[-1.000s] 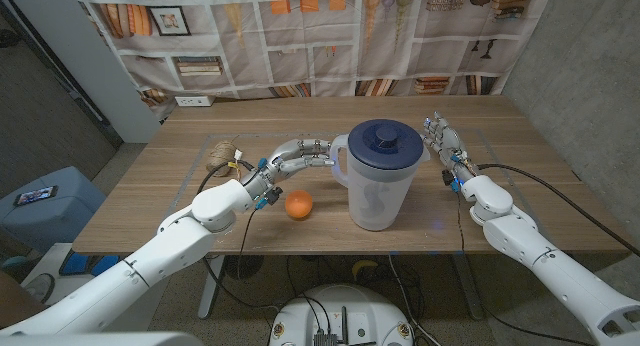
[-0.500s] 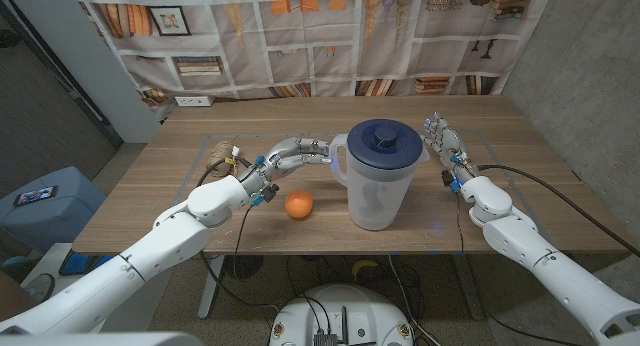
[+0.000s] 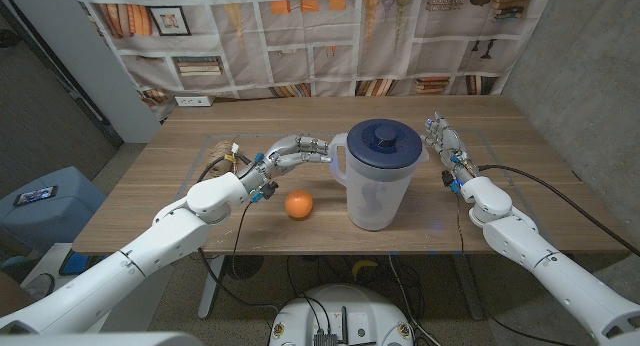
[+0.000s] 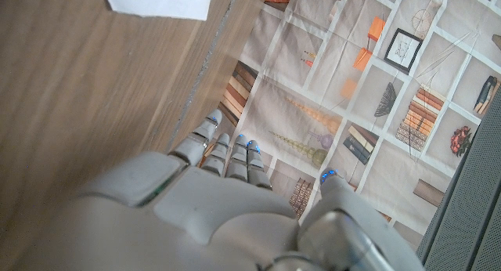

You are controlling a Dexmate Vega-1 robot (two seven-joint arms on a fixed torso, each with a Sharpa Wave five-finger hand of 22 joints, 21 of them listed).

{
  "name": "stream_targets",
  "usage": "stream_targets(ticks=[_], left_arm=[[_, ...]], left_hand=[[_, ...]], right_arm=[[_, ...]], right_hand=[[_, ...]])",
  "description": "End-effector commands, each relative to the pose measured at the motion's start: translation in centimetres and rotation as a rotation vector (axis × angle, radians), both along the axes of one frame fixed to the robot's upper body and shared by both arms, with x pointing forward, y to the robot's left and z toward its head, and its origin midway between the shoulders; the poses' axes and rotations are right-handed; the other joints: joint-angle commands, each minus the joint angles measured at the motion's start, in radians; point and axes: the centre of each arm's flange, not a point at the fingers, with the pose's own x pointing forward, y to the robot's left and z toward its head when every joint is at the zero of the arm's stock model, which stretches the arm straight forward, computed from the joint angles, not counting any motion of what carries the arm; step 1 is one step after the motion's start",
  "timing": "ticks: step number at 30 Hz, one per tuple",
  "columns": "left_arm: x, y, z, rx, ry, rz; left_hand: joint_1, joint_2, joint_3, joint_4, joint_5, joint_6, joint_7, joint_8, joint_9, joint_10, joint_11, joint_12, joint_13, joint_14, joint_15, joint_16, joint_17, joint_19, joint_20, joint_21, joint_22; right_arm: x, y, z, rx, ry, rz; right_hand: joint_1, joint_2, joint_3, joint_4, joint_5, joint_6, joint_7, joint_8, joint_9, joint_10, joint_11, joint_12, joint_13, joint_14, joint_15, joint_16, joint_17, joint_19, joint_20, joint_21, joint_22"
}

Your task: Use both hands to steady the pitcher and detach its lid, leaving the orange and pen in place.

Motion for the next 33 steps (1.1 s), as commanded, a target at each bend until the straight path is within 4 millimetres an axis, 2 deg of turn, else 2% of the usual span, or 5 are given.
stream_targets(ticks=[1, 11, 15, 33], left_arm=[[0.2, -0.3, 0.4, 0.004, -0.001, 0.003], [0.5, -0.6, 0.8, -0.018, -0.020, 0.010], [0.7, -0.7, 1.0, -0.034, -0.029, 0.014], [0.8, -0.7, 2.2, -0.017, -0.075, 0.022]], left_hand=[[0.043, 0.047, 0.013, 0.001, 0.007, 0.062, 0.017, 0.001, 0.007, 0.062, -0.025, -0.001, 0.007, 0.032, -0.099, 0.004, 0.006, 0.021, -0.148, 0.005, 0.005], [0.075, 0.062, 0.006, -0.001, 0.005, 0.097, 0.016, -0.004, 0.010, 0.095, -0.029, -0.009, 0.010, 0.075, -0.102, 0.014, 0.012, 0.049, -0.151, 0.013, 0.009], [0.094, 0.062, -0.007, -0.001, 0.002, 0.121, 0.017, -0.005, 0.011, 0.122, -0.029, -0.010, 0.012, 0.097, -0.103, 0.019, 0.014, 0.063, -0.153, 0.016, 0.010], [0.112, 0.056, -0.023, -0.002, 0.000, 0.135, 0.012, -0.008, 0.012, 0.138, -0.030, -0.013, 0.015, 0.110, -0.103, 0.020, 0.016, 0.073, -0.155, 0.017, 0.011]], right_arm=[[0.0, -0.3, -0.1, -0.006, 0.003, -0.007], [0.1, -0.6, 0.2, -0.020, 0.012, -0.017], [0.1, -0.8, 0.4, -0.024, 0.015, -0.021], [-0.8, -1.3, 0.9, -0.049, -0.010, -0.034]], right_hand=[[0.004, 0.007, 0.006, -0.002, -0.002, 0.011, -0.002, 0.005, 0.003, 0.005, 0.005, 0.005, 0.002, 0.005, -0.002, 0.011, 0.001, 0.005, 0.003, 0.006, 0.002], [0.004, 0.007, 0.007, -0.003, -0.003, 0.011, -0.002, 0.005, 0.003, 0.005, 0.005, 0.004, 0.002, 0.004, -0.002, 0.012, 0.002, 0.005, 0.004, 0.006, 0.002], [0.003, 0.007, 0.008, -0.004, -0.004, 0.011, -0.001, 0.004, 0.003, 0.005, 0.004, 0.005, 0.002, 0.004, -0.001, 0.012, 0.002, 0.005, 0.003, 0.006, 0.002], [0.002, 0.006, 0.008, -0.006, -0.006, 0.011, -0.001, 0.004, 0.003, 0.004, 0.003, 0.004, 0.002, 0.003, -0.001, 0.014, 0.003, 0.005, 0.004, 0.006, 0.002]])
